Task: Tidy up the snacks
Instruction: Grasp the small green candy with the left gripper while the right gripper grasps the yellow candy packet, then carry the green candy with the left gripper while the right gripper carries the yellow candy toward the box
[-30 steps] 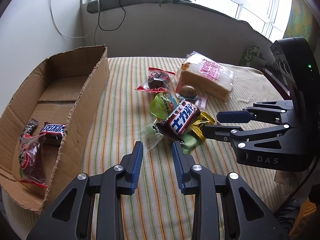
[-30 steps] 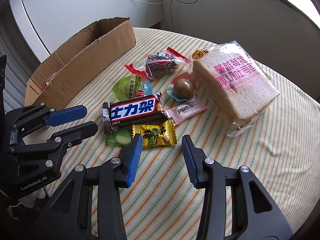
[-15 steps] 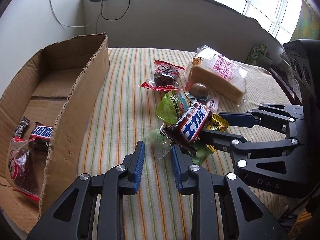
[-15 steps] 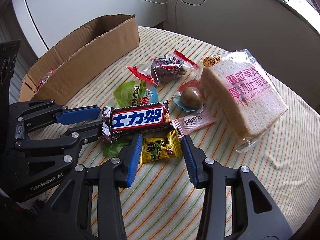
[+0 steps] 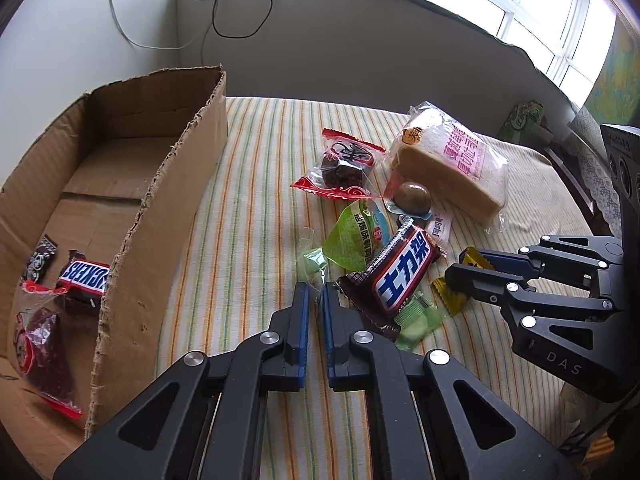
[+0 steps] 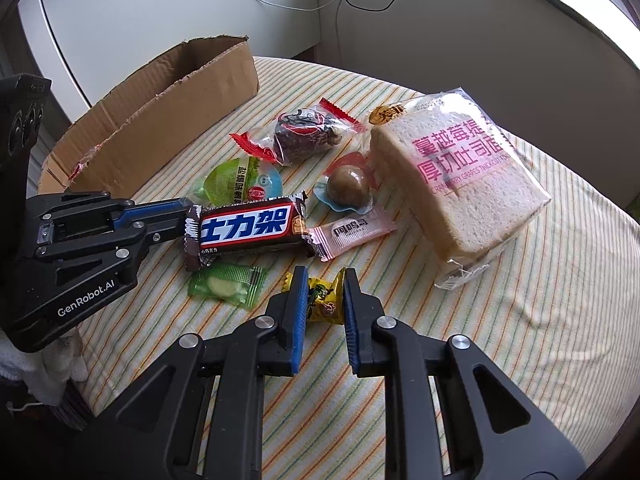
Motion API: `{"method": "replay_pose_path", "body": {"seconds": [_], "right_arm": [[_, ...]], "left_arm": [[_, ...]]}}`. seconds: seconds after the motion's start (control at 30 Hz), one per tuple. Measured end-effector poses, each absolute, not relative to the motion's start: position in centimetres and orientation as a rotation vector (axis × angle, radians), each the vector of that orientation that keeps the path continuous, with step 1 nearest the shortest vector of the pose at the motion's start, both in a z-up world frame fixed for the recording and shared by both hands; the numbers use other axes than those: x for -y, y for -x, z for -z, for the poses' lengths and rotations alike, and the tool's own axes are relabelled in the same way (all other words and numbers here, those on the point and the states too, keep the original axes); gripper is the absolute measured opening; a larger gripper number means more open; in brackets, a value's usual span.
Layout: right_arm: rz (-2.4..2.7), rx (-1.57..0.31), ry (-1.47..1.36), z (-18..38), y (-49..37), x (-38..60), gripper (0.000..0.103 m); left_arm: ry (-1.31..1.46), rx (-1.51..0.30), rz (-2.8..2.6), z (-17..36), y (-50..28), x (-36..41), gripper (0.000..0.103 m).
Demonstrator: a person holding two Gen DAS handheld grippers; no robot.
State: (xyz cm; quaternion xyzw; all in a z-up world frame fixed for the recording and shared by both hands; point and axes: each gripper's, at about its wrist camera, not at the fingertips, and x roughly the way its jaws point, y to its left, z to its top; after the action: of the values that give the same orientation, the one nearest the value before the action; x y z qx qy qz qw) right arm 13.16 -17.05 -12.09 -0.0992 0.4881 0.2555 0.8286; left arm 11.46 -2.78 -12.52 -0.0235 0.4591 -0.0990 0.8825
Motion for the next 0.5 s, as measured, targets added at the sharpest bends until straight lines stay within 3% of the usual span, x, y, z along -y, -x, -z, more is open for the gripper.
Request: {"method": "replay_pose_path", "body": {"seconds": [0.5], "right_arm": [[-0.534,-0.996,0.144,10.1,-11.6,19.4,0.012]], "left_arm": [[0.095,-0.883,0.210,10.3,-8.8,1.8,0.005]]}}
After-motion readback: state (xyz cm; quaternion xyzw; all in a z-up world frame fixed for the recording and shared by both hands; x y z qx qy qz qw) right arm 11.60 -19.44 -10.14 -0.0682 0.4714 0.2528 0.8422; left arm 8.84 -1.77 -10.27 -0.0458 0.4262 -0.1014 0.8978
